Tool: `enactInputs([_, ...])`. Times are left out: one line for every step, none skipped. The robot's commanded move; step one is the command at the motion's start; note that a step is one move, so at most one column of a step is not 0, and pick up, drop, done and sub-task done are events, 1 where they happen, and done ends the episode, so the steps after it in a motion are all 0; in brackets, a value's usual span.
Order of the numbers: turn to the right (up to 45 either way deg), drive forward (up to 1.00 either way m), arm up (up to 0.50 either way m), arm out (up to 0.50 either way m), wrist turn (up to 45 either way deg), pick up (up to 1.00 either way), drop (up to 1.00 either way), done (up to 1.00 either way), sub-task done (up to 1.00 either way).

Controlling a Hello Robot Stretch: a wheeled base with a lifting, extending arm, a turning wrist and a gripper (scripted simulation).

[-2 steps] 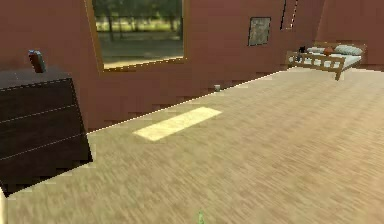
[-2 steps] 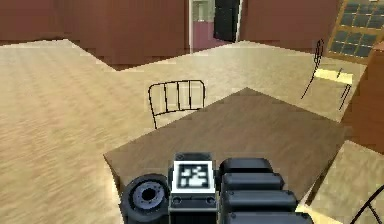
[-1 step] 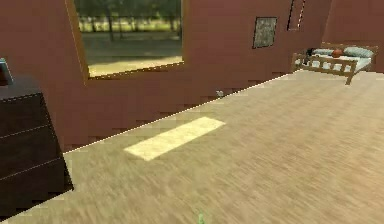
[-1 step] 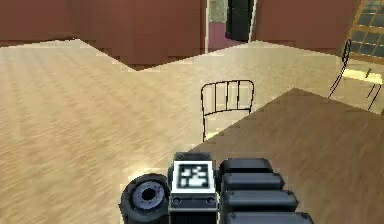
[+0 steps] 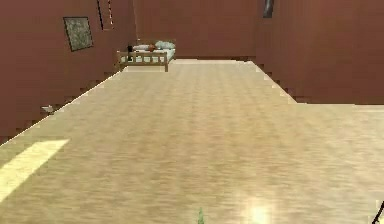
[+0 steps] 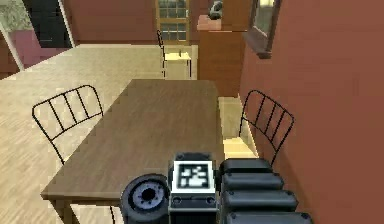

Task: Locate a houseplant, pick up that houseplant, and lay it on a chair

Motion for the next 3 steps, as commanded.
enactInputs([0.0, 0.85, 0.00, 0.00, 0.0, 0.00, 0.00, 0.00, 0.00])
enactInputs([45.0, 0.00, 0.00, 0.00, 0.0, 0.00, 0.00, 0.00, 0.00])
enactInputs([9.0, 0.00, 0.00, 0.00, 0.0, 0.00, 0.00, 0.00, 0.00])
